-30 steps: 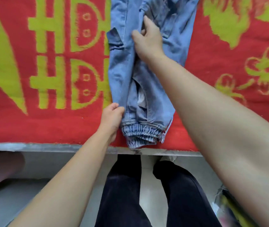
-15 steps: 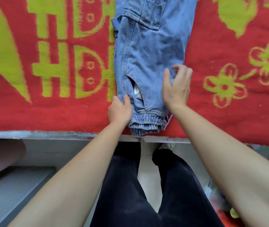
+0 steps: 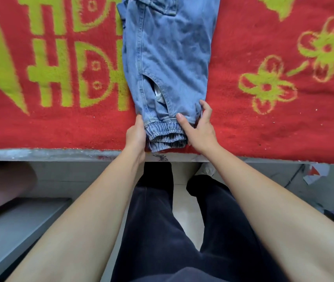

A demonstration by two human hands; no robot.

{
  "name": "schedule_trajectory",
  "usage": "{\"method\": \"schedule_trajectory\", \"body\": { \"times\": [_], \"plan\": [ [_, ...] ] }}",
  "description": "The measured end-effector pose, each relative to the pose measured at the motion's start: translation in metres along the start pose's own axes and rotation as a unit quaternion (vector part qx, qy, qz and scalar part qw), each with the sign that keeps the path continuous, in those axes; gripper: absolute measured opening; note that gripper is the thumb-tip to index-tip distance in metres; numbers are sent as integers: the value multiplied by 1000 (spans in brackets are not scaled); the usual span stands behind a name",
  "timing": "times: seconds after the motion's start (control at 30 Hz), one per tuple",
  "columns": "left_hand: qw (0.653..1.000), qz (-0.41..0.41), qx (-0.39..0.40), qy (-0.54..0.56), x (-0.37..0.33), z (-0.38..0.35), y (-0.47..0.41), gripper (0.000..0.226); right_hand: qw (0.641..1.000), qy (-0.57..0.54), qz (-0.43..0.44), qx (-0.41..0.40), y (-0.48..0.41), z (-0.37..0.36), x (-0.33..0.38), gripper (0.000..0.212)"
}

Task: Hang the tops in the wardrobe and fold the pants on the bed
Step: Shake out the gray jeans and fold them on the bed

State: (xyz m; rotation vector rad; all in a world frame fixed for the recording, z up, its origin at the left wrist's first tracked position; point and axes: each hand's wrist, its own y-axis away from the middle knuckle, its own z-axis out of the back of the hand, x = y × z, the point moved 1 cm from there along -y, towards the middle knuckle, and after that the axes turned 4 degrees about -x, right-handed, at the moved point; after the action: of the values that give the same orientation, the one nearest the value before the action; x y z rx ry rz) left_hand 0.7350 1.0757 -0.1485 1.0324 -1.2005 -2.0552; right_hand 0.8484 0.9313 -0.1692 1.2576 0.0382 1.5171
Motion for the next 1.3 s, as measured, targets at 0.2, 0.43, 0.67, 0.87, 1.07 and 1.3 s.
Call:
{"method": "schedule_trajectory", "body": {
  "times": [0.2,0.43,0.67,0.87,1.07,1.3],
  "plan": [
    [950,-199,-146,-193,-12,22,-14,51,973,161,165,-11,1,20,1,64],
    [879,-234,-243,-337,-25,40,-26,32,915,363,153,88,8,35,-38,74],
    [887,-322,-112,-311,-33,15,-6,39,947,275,162,45,40,-6,-16,124],
    [914,-324,-159,-184,-45,36,-9,44,947,287,136,-52,39,-54,28,114],
    [902,-304,-191,-238,-33,44,-16,42,926,324,184,-61,45,-28,6,77],
    [897,-246,-120,-347,-7,16,-29,46,920,373,123,13,31,-11,-7,75]
  ]
}}
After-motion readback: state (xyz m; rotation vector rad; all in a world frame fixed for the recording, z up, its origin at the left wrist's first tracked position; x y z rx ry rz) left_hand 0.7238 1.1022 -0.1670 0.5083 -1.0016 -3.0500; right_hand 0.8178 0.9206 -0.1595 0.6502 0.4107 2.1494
